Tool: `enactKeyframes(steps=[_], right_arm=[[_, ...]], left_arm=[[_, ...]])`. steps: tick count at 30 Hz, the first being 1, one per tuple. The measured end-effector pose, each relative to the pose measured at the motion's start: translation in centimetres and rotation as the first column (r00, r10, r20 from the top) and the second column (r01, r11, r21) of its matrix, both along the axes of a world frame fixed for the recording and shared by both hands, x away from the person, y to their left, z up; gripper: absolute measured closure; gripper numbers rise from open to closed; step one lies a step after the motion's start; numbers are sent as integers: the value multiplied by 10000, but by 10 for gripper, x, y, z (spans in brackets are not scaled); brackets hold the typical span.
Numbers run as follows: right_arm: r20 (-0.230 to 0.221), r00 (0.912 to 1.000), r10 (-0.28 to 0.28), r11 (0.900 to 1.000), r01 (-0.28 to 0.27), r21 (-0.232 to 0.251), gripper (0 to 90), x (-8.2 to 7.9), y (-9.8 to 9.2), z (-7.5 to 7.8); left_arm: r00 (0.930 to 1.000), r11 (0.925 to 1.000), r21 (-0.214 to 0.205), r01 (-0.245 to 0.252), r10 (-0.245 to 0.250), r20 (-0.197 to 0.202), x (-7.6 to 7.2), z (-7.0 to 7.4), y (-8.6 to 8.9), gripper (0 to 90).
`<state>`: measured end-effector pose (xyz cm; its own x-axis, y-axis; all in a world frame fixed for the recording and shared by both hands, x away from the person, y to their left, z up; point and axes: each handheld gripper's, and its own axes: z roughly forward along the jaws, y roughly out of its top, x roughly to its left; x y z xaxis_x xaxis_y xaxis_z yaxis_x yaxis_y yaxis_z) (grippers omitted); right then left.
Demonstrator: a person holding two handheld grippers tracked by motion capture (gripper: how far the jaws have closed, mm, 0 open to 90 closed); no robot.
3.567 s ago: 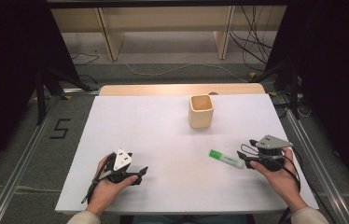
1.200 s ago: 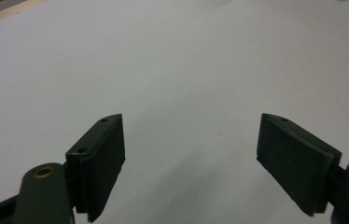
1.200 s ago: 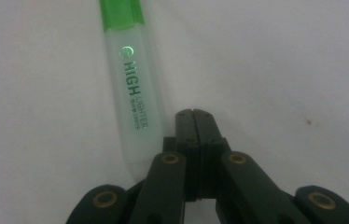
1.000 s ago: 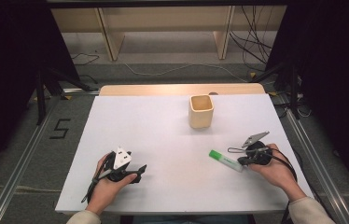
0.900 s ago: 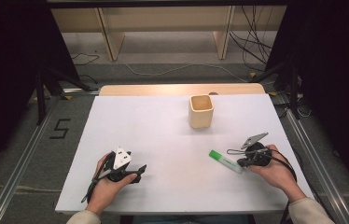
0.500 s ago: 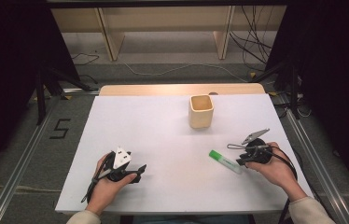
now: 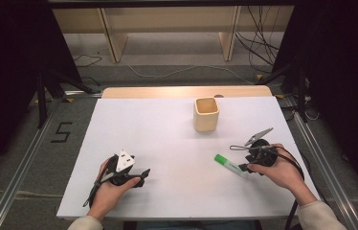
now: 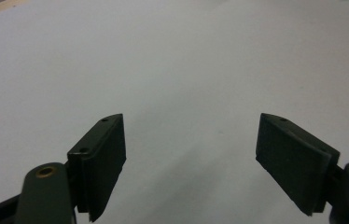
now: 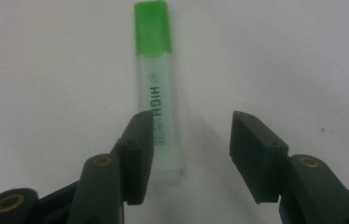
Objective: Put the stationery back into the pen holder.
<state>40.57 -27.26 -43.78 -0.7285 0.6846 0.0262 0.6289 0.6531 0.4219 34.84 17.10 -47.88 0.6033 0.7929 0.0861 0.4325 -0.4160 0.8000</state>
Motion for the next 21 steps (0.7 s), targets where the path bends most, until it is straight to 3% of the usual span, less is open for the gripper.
enactKeyframes(steps=[4, 11, 15, 18, 21], right_arm=[[-160, 9997, 162, 9998, -163, -75, 497, 1, 5, 4], [-921, 9936, 659, 9953, -721, -652, 470, 6, 18, 4], [-1138, 9892, 922, 9902, -1031, -938, 473, 10, 26, 3], [-1632, 9797, 1163, 9815, -1386, -1324, 482, 13, 36, 0], [-1780, 9767, 1202, 9744, -1503, -1671, 492, 17, 42, -2]], left_arm=[[10000, 10000, 17, 19, -19, 71, 0, 1, -1, 240], [10000, 10000, -31, 73, -73, -16, 0, 0, -3, 240], [10000, 10000, -7, 85, -85, 11, 0, 0, -2, 240], [10000, 10000, -15, 77, -77, 5, 0, 0, -2, 241], [9999, 9999, 22, 99, -99, 56, -1, 0, -2, 240]])
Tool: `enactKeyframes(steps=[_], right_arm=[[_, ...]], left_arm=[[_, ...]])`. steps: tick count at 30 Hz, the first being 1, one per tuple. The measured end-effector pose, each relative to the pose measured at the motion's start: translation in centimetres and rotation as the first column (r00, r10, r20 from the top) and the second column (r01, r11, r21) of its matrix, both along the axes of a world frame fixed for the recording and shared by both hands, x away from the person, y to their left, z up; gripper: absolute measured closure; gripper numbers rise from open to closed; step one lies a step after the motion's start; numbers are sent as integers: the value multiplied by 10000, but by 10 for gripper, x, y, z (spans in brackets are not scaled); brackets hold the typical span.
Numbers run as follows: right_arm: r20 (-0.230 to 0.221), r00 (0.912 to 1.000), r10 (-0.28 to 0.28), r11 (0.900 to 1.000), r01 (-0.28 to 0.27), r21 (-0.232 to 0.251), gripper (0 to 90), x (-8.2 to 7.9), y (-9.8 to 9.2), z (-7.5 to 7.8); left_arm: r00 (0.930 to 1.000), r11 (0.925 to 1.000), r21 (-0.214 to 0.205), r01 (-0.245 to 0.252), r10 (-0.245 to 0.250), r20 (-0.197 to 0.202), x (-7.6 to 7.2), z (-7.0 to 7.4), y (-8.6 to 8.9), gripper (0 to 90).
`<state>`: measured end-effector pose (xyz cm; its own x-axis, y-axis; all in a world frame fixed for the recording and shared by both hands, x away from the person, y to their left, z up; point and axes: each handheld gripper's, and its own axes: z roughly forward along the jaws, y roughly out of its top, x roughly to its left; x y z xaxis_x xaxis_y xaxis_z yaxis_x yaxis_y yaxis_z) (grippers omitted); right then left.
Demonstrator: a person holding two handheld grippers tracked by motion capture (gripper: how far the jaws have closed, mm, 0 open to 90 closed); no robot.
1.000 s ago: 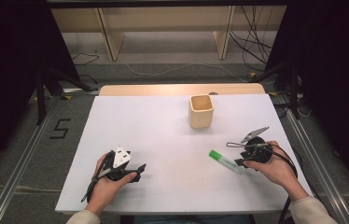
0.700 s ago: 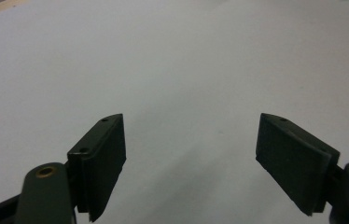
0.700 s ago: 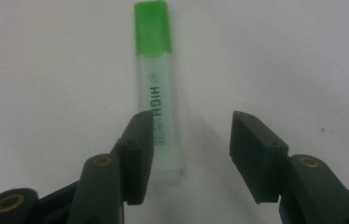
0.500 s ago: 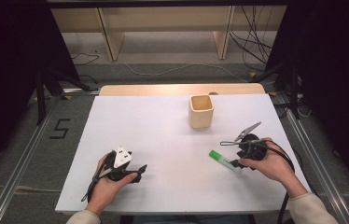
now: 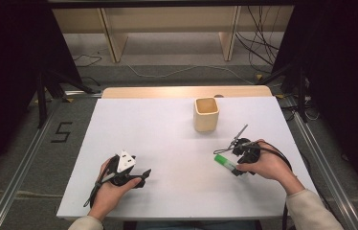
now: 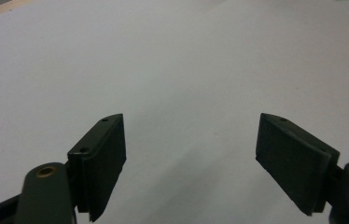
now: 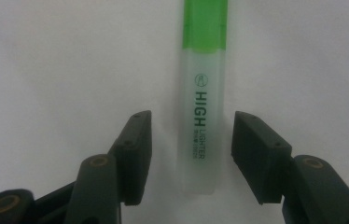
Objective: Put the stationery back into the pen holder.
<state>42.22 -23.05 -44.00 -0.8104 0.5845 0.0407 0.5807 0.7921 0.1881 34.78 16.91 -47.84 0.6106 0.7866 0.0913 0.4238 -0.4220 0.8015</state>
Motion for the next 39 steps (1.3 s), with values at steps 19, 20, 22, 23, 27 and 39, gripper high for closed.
enactKeyframes(steps=[19, 20, 22, 23, 27, 39], right_arm=[[-216, 9996, 166, 9958, -185, -901, 570, 8, 12, -9], [-257, 9995, 190, 9945, -215, -1026, 577, 9, 13, -10], [-291, 9994, 178, 9942, -208, -1058, 583, 9, 15, -10], [-291, 9994, 178, 9942, -208, -1058, 583, 9, 15, -10], [-356, 9992, 160, 9935, -199, -1125, 598, 11, 16, -11], [-457, 9990, -23, 9911, -38, -1331, 655, 12, 18, -13]], left_arm=[[10000, 10000, -16, 20, -20, 41, 0, 0, 0, 243], [10000, 10000, -20, 35, -35, 40, 0, 0, 0, 242], [10000, 10000, -67, 2, -2, 37, 0, 0, -1, 243], [10000, 10000, -39, 24, -24, 52, 0, 0, 0, 243], [10000, 10000, -47, 16, -16, 45, 0, 0, 0, 243], [10000, 10000, -25, 47, -47, 24, 0, 0, 0, 244]])
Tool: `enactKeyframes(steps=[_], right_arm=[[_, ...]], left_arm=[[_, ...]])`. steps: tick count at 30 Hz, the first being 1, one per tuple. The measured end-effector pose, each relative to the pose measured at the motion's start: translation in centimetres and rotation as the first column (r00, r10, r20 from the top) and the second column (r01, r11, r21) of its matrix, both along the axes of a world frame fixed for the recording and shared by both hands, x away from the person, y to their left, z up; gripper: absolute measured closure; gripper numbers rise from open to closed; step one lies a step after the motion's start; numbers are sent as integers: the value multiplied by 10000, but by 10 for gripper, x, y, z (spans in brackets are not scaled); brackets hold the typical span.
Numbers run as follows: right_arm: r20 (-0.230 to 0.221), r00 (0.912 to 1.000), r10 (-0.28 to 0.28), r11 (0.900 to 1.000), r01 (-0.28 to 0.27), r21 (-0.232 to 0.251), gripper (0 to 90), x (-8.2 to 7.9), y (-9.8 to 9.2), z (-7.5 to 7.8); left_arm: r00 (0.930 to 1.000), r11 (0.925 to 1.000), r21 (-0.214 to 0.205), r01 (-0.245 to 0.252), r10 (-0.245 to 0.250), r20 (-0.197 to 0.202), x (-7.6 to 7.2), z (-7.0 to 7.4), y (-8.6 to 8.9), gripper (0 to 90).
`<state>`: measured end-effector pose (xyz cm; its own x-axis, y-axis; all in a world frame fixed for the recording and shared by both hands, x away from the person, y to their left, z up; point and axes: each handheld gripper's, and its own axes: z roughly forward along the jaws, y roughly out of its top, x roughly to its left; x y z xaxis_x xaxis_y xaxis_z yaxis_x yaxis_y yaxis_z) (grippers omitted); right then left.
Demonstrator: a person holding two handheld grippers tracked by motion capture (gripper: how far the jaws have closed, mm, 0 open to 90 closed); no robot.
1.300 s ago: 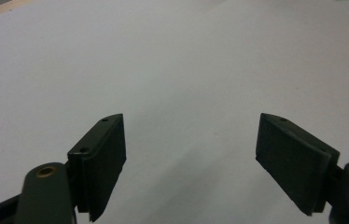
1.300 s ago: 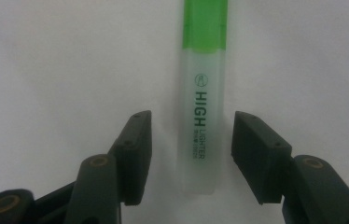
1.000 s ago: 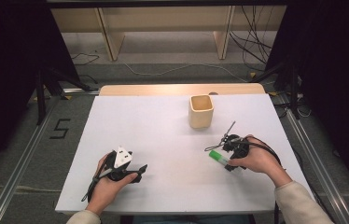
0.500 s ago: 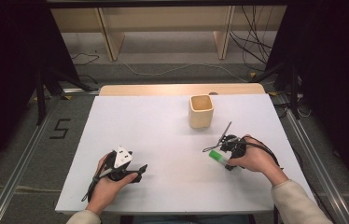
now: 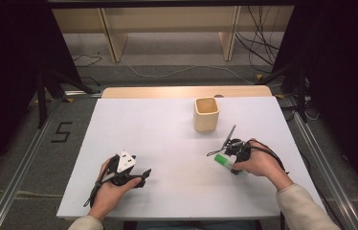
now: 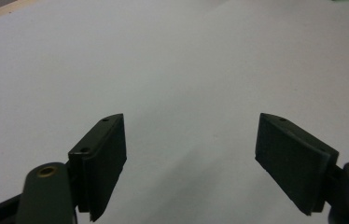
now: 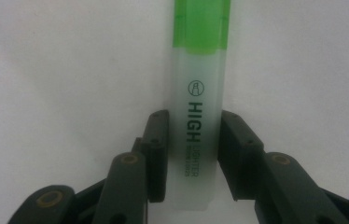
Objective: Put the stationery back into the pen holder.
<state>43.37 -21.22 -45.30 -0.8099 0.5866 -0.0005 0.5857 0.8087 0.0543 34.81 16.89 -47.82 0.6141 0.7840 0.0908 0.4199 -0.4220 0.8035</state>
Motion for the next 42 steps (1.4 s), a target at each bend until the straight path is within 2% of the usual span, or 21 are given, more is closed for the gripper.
enactKeyframes(steps=[14, 19, 22, 33, 34, 42], right_arm=[[-50, 9999, -143, 9999, 143, 53, 660, 0, -1, 0], [-140, 9998, -157, 9996, 160, 238, 660, 0, -3, 1], [-49, 9997, -247, 9993, 248, 286, 660, 0, -4, 3], [357, 9979, -534, 9944, 499, 932, 660, -1, -10, 10], [391, 9977, -548, 9922, 500, 1140, 660, -2, -12, 10], [602, 9956, -713, 9837, 602, 1697, 661, -4, -17, 11]], left_arm=[[10000, 10000, -12, -17, 17, 45, 0, 0, 1, 246], [10000, 10000, 33, 13, -13, 40, 0, 0, 1, 246], [10000, 10000, -11, -9, 9, 42, 0, 0, 1, 246], [10000, 10000, -24, -30, 30, 67, 0, 0, 1, 246], [10000, 10000, -16, -8, 8, 34, 0, 0, 1, 246], [10000, 10000, 4, -19, 19, 43, 0, 0, 2, 246]])
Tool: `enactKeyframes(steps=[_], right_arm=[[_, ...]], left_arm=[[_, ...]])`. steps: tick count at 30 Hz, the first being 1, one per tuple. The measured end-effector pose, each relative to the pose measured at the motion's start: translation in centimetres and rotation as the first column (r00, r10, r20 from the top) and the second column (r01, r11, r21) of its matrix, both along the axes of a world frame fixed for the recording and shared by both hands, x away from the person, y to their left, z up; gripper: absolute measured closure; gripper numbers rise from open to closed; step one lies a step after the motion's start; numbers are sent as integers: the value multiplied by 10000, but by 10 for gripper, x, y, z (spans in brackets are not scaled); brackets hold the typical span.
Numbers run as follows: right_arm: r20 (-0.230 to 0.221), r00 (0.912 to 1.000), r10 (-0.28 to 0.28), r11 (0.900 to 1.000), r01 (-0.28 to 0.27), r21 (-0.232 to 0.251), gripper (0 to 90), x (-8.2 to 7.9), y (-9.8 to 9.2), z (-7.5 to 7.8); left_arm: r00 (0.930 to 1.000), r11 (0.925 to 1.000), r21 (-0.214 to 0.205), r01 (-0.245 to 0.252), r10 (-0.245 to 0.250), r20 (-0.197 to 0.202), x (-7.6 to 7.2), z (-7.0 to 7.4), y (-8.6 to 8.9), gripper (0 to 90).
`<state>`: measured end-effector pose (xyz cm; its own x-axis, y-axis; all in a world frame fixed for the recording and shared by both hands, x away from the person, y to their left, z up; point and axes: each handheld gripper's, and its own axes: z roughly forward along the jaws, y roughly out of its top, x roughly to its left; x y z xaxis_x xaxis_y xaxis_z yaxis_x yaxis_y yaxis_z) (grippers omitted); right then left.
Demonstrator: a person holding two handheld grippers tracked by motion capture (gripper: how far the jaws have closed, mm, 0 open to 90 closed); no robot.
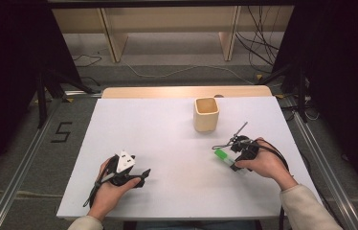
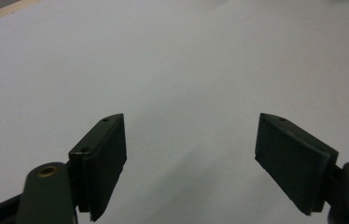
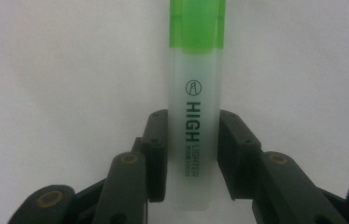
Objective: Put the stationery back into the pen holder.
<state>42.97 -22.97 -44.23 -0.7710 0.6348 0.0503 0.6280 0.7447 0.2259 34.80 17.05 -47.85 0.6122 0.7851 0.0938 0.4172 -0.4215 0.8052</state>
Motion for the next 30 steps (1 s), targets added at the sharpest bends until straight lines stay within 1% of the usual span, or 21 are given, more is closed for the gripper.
enactKeyframes(steps=[1, 2, 3, 5, 6, 7, 8, 9, 12, 18, 21, 22, 23, 24, 27, 28, 29, 30], right_arm=[[76, 9999, -84, 9998, 83, 170, 660, -1, -1, 0], [76, 9999, -84, 9998, 83, 170, 660, -1, -1, 0], [239, 9996, -119, 9992, 110, 393, 660, -1, -2, 0], [373, 9990, -226, 9977, 202, 646, 661, -2, -3, 1], [373, 9990, -226, 9977, 202, 646, 661, -2, -3, 1], [561, 9979, -314, 9959, 265, 863, 660, -4, -4, 1], [561, 9979, -314, 9959, 265, 863, 660, -4, -4, 1], [695, 9970, -355, 9948, 286, 973, 661, -4, -5, 1], [878, 9949, -506, 9905, 387, 1321, 660, -6, -7, 0], [1390, 9869, -820, 9810, 553, 1861, 661, -7, -10, 0], [1721, 9812, -871, 9751, 486, 2166, 660, -8, -11, 1], [1796, 9788, -988, 9709, 552, 2332, 661, -9, -11, 2], [1796, 9788, -988, 9709, 552, 2332, 661, -9, -11, 2], [1896, 9770, -980, 9693, 505, 2406, 661, -9, -11, 1], [2048, 9726, -1100, 9626, 529, 2657, 661, -9, -12, 1], [2195, 9685, -1174, 9568, 511, 2863, 661, -9, -13, 2], [2195, 9685, -1174, 9568, 511, 2863, 661, -9, -13, 2], [2261, 9664, -1225, 9542, 520, 2946, 661, -9, -13, 2]], left_arm=[[10000, 10000, 3, -12, 12, 5, 0, 0, 0, 245], [10000, 10000, 2, -12, 12, 5, 0, 0, 0, 245], [10000, 10000, -3, -13, 13, 6, 0, 0, 0, 245], [10000, 10000, -9, -31, 31, 10, 0, 0, 0, 245], [10000, 10000, -6, -35, 35, 12, 0, 0, 0, 245], [10000, 10000, -20, -45, 45, 17, 0, 0, 0, 245], [10000, 10000, -20, -46, 46, 13, -1, 0, 0, 245], [10000, 10000, -17, -42, 42, 10, -1, 0, 1, 245], [10000, 10000, -13, -42, 42, 8, -1, 0, 0, 245], [10000, 10000, -16, -55, 55, 22, -1, 0, 1, 245], [10000, 10000, -23, -58, 58, 31, -1, 0, 1, 245], [10000, 10000, -24, -61, 61, 29, -1, 0, 1, 245], [10000, 10000, -26, -64, 64, 28, -1, 0, 1, 245], [10000, 10000, -30, -62, 62, 34, -1, 0, 1, 245], [10000, 10000, -8, -53, 53, 31, -1, 0, 1, 245], [10000, 10000, -14, -54, 54, 30, -1, 0, 1, 245], [10000, 10000, 2, -66, 66, 42, -1, 0, 1, 245], [10000, 10000, -14, -72, 72, 46, -1, 0, 2, 245]])
